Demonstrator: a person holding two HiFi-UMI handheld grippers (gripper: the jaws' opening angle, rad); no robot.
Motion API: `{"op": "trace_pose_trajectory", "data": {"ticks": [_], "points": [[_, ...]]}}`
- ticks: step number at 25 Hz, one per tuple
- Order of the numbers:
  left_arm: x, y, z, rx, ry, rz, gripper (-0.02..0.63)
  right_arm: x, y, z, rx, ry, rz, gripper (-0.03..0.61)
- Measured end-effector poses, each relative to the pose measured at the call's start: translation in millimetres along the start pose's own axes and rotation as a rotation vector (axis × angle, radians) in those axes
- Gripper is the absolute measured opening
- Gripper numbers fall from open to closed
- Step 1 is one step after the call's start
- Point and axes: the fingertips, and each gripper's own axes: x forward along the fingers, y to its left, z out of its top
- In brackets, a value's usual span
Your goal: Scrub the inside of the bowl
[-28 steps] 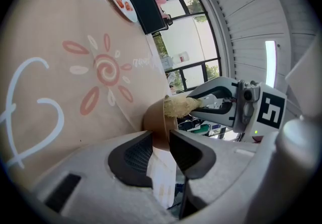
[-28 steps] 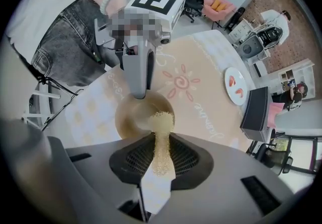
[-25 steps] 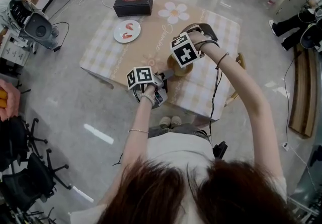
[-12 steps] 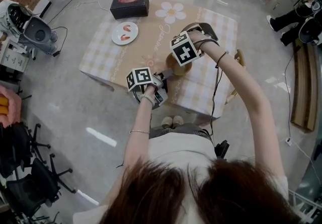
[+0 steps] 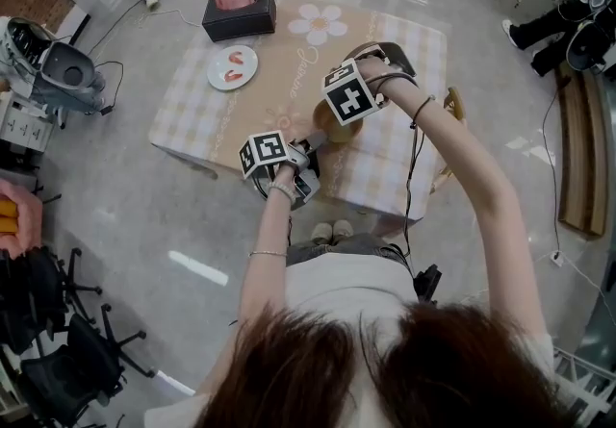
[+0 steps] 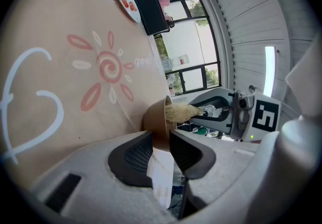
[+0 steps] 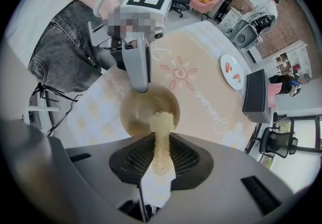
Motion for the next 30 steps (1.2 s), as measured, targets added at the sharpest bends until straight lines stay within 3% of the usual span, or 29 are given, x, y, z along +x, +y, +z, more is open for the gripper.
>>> {"op": "trace_pose_trajectory", "data": {"ticks": [30], "points": [[-2, 0, 1, -0.012, -0.006, -0.006, 0.11, -4, 29, -7, 0.182, 0.027, 0.076, 0.078]]}}
